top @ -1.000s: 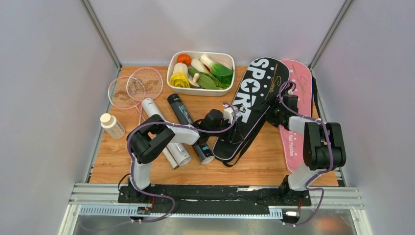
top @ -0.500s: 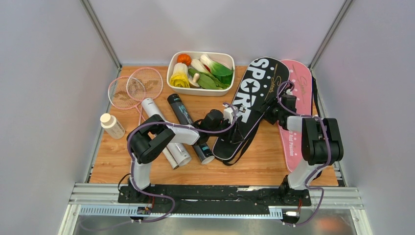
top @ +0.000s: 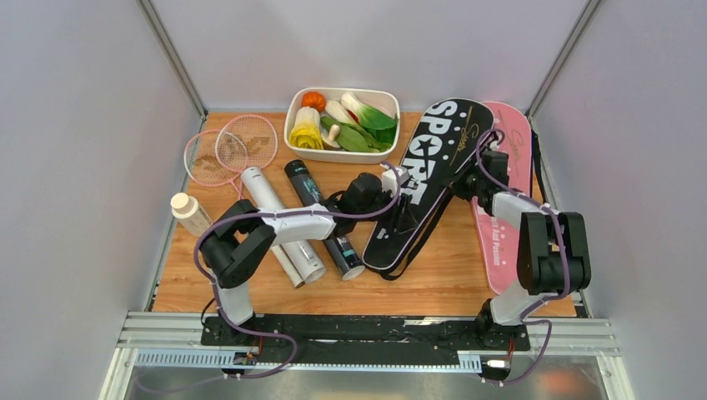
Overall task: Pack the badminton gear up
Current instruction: Pick up the racket bag from the center of the board.
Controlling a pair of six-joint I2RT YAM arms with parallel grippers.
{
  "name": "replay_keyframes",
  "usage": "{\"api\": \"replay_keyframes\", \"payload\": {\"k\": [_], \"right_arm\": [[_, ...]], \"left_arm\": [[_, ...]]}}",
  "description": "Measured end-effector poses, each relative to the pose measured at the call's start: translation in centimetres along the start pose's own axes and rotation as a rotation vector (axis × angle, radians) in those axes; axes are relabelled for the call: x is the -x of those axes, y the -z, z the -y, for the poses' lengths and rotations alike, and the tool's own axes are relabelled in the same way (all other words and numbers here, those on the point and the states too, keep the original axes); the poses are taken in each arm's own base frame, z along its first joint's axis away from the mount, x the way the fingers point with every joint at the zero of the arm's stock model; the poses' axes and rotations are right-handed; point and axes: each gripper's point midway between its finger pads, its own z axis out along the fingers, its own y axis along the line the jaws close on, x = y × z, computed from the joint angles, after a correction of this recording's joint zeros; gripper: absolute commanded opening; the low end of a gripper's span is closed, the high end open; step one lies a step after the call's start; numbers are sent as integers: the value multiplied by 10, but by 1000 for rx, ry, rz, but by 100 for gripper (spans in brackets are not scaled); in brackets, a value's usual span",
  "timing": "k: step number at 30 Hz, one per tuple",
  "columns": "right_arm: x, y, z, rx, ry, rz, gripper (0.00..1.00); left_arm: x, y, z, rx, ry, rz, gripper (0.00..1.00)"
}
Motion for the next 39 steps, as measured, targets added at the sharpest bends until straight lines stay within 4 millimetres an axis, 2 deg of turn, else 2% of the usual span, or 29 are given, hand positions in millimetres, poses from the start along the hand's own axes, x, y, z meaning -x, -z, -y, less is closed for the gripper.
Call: {"api": "replay_keyframes", "payload": {"k": [4, 9, 11, 13, 16, 19, 22, 28, 33, 36, 39], "right_arm": [[17, 17, -18, -4, 41, 33, 0], [39, 44, -33, -43, 103, 85, 0], [50, 54, -38, -70, 138, 107, 0], [62, 63, -43, -98, 175, 126, 0], [74, 75, -49, -121, 225, 149, 0], [82, 93, -58, -132, 288, 163, 0], [91, 108, -75, -127, 360, 178, 0], [103, 138, -137, -48, 540, 221, 0], [107, 169, -192, 38, 686, 261, 0], [103, 183, -219, 86, 776, 274, 0], [88, 187, -237, 119, 889, 266, 0]], "left_arm": [[56, 23, 28, -7, -61, 105, 59], [121, 73, 62, 3, -136, 278, 69], [140, 94, 65, 38, -143, 332, 69], [149, 110, 62, 72, -138, 353, 70], [157, 128, 47, 143, -119, 351, 72], [158, 148, 21, 248, -84, 348, 74], [161, 175, -1, 358, -52, 369, 76], [167, 226, -36, 542, 8, 413, 76], [164, 251, -67, 663, 78, 414, 76], [159, 264, -82, 730, 125, 411, 76], [158, 274, -88, 772, 150, 411, 76]]}}
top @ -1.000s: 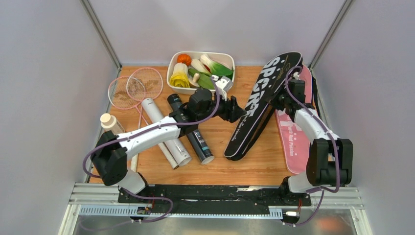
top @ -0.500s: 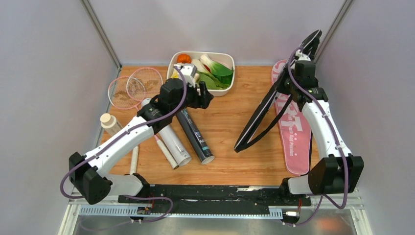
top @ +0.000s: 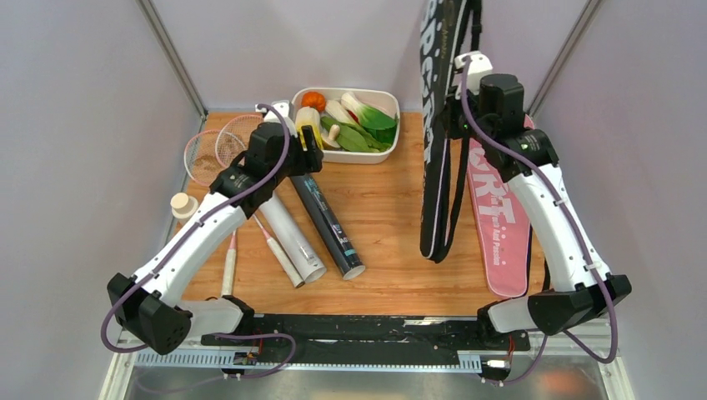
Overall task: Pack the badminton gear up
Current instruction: Pick up the racket bag from the center of the board.
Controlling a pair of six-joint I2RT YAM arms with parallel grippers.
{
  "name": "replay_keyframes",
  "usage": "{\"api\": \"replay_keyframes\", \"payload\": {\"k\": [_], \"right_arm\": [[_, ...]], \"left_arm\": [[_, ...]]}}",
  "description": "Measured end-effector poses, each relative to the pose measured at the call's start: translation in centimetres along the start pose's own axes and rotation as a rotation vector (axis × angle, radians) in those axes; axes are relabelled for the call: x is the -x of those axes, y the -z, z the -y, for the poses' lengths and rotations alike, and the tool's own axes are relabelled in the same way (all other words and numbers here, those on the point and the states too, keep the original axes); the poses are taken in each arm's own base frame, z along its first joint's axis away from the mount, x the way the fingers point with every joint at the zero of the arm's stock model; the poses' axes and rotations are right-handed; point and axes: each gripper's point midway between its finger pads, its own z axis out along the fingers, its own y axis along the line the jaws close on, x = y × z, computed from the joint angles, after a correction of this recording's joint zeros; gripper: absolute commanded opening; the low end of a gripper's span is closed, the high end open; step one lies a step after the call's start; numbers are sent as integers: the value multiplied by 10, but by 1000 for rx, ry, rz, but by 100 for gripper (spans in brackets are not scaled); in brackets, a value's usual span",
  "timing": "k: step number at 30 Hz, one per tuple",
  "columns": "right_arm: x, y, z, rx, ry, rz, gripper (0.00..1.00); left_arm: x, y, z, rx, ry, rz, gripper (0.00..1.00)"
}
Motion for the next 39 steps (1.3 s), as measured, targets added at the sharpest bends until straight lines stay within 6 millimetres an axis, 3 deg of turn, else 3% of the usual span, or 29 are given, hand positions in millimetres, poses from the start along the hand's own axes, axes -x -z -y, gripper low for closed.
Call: {"api": "replay_keyframes", "payload": {"k": [3, 6, 13, 18, 21, 28, 33, 39], "right_arm": [[-5, 1, -29, 57, 124, -18, 0], [-12, -3, -48, 105, 207, -35, 0], [-37, -14, -62, 142, 296, -97, 0], [-62, -16, -77, 184, 401, -142, 0], [-84, -15, -84, 203, 491, -168, 0], [-128, -10, -92, 237, 609, -190, 0], [-126, -13, -88, 204, 641, -130, 0], [-97, 4, -85, 181, 647, -3, 0]], "left_arm": [[13, 6, -3, 19, 23, 14, 76], [38, 14, -5, 30, 58, 59, 76], [119, 24, -25, 134, 161, 200, 78], [159, 14, -56, 204, 250, 259, 77], [161, 4, -66, 225, 285, 251, 77], [147, -17, -64, 222, 324, 196, 78], [134, -34, -65, 230, 345, 148, 78], [137, -50, -59, 215, 361, 121, 78]]}}
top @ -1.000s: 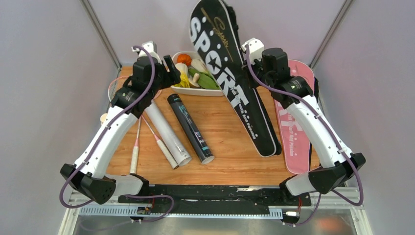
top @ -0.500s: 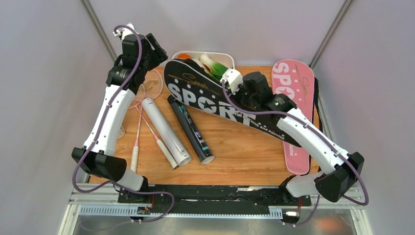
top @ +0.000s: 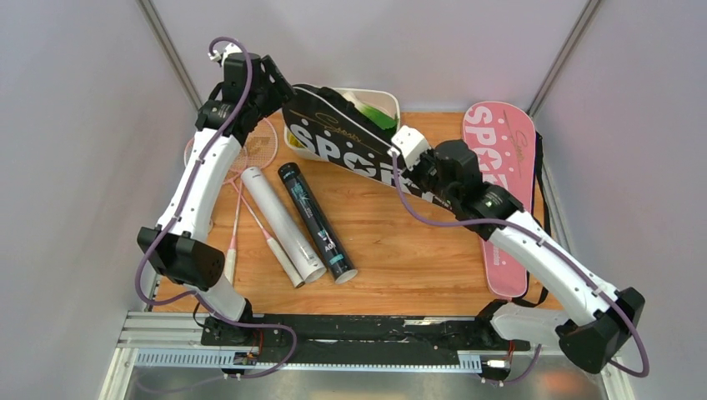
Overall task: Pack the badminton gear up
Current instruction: Pick up the racket bag from the center of the board, then zip the racket bag at the center of the board.
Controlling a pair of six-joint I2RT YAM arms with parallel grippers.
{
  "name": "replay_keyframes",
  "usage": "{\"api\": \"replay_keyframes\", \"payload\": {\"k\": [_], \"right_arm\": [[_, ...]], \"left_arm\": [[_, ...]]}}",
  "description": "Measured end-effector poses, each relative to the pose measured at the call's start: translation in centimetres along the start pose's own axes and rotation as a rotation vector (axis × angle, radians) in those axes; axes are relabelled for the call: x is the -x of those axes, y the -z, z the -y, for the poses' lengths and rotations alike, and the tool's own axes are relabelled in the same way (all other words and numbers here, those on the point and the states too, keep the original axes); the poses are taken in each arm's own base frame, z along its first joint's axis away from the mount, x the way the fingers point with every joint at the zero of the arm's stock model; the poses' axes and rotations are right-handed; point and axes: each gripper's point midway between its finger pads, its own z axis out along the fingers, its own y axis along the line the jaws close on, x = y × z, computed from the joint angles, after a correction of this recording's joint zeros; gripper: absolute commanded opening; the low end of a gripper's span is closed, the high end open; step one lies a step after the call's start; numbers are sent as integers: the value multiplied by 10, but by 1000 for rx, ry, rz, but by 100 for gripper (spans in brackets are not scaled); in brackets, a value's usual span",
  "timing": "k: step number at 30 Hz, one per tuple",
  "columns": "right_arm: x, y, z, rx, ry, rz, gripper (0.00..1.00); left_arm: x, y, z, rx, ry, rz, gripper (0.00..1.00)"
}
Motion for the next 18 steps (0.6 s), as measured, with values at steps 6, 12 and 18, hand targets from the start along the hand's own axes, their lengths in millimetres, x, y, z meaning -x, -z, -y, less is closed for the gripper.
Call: {"api": "replay_keyframes", "payload": {"k": [6, 12, 18], "right_arm": [[-23, 12, -21, 23, 41, 68, 0], [-86, -1, -62, 97, 88, -32, 0], [-92, -3, -69, 81, 117, -41, 0]], "left_arm": [[-15, -7, 2, -33, 54, -31, 79], [-58, -17, -21, 8, 53, -94, 79], [-79, -4, -30, -8, 58, -100, 79]]}}
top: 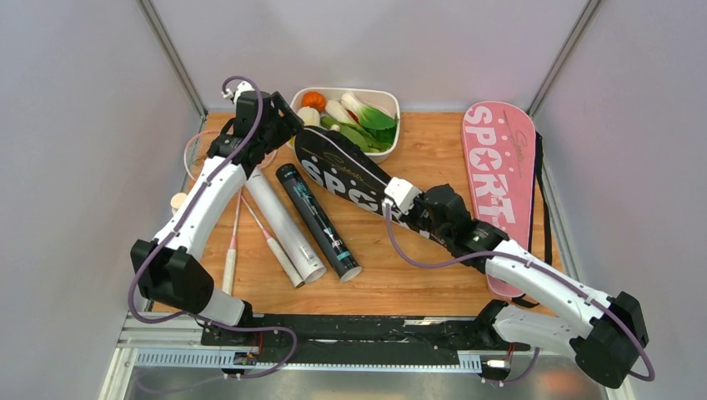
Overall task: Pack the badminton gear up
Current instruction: Zip the racket bag at the center of the board.
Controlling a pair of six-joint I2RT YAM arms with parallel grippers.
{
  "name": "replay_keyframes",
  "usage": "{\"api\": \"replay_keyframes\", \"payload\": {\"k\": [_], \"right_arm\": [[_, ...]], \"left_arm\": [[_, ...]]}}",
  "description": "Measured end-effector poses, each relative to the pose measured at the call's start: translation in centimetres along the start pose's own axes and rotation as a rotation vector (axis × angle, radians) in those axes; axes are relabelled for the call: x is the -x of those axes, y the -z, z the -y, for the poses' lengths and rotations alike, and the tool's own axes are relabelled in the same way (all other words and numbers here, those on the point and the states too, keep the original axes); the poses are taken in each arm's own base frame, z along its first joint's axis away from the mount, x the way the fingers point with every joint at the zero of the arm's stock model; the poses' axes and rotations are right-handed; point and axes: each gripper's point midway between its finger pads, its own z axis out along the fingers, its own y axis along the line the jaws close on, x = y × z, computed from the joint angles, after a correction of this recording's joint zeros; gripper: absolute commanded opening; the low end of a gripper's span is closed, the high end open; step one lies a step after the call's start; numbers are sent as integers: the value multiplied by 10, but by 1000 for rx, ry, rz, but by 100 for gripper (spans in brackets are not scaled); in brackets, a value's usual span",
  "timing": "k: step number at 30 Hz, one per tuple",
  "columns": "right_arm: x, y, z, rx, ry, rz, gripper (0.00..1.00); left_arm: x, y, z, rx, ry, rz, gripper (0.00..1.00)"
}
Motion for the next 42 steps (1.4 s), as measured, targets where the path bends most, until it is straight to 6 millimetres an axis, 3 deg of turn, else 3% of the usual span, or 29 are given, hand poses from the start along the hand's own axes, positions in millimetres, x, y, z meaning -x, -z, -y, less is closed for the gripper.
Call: {"api": "replay_keyframes", "payload": {"k": [5, 11, 16, 22, 30, 37, 42], "right_arm": [[4, 5, -6, 10, 31, 41, 0], [-5, 8, -28, 48, 128, 56, 0], [0, 9, -38, 39, 193, 62, 0], [0, 10, -42, 32, 208, 61, 0], [1, 17, -55, 47, 224, 72, 1], [1, 19, -60, 52, 234, 71, 2], [-2, 21, -57, 33, 234, 62, 5]], "left_arm": [[6, 5, 6, -33, 14, 33, 79], [7, 7, 9, -30, 41, 23, 79], [6, 19, 6, 7, 79, -8, 79], [-9, 33, -10, 39, 121, -41, 78], [-51, 25, -36, 86, 161, -145, 77], [-51, 22, -34, 75, 188, -141, 72], [-59, 18, -45, 99, 193, -155, 71]]}}
